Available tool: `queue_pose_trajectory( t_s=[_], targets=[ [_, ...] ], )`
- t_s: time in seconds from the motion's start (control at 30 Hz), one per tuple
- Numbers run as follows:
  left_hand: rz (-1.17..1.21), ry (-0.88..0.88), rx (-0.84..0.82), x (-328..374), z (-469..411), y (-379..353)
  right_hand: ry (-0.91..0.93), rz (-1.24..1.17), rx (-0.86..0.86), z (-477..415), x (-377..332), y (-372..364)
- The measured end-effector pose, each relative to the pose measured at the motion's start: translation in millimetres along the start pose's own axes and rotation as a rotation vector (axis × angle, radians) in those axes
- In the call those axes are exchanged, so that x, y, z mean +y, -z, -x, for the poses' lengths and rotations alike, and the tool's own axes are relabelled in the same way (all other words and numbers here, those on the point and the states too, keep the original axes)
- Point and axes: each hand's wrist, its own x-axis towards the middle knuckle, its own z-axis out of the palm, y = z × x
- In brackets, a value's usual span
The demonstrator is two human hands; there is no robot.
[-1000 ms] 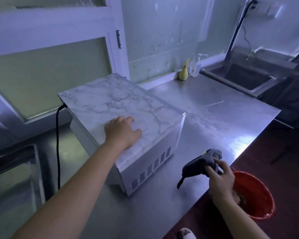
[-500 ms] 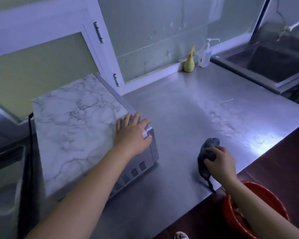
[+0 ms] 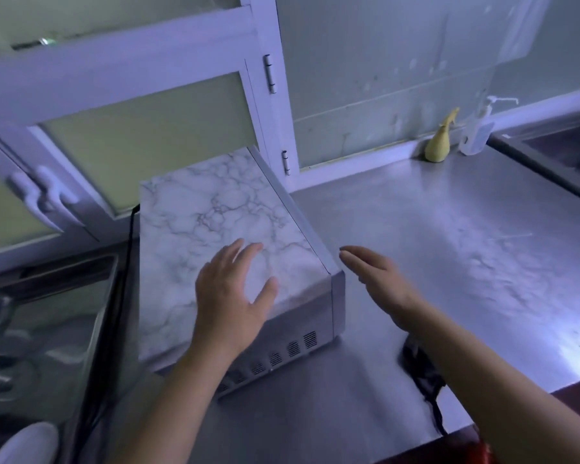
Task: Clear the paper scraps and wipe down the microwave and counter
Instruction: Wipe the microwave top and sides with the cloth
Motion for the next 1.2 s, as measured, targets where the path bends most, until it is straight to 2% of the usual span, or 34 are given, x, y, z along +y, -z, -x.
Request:
queue_pose_trajectory(
  t_s=[0.1, 0.17, 0.2, 0.27, 0.33, 0.43, 0.53, 0.73, 0.87, 0.97, 1.1, 1.17, 1.2],
  targets=[
    [-0.074, 0.256, 0.135, -45, 25, 30, -0.016, -0.017, -0.014, -9, -19, -25],
    [-0.013, 0.434, 0.145, -60, 37, 35, 0.001, -0.063, 0.123, -9, -18, -40],
    [0.006, 0.453, 0.165, -64, 41, 34, 0.003, -0.114, 0.201, -8, -15, -47],
    [0.022, 0.416, 0.237, -66, 41, 33, 0.011, -0.200, 0.319, -5, -11, -60],
    [0.015, 0.410, 0.241, -64, 36, 29, -0.009, -0.213, 0.404, -4, -15, -67],
    [-0.168, 0.284, 0.196, -67, 41, 22, -0.042, -0.177, 0.461, 3, -28, -76],
    [-0.225, 0.191, 0.227, -87, 46, 28, -0.038, -0.176, 0.516, 16, -30, -92],
    [-0.190, 0.022, 0.301, -158, 58, 62, -0.035, -0.198, 0.530, 67, -23, -153],
    [-0.150, -0.061, 0.356, -212, 55, 90, 0.016, -0.211, 0.444, 99, -14, -192],
    [-0.118, -0.067, 0.339, -227, 56, 98, -0.046, -0.218, 0.404, 97, -16, -189],
    [-0.072, -0.070, 0.341, -222, 58, 102, -0.031, -0.068, 0.356, 69, -36, -171],
    [0.034, -0.042, 0.423, -224, 60, 104, 0.021, 0.008, 0.323, 54, -55, -165],
    [0.140, 0.050, 0.504, -227, 64, 105, 0.056, 0.048, 0.287, 47, -65, -163]
  ],
)
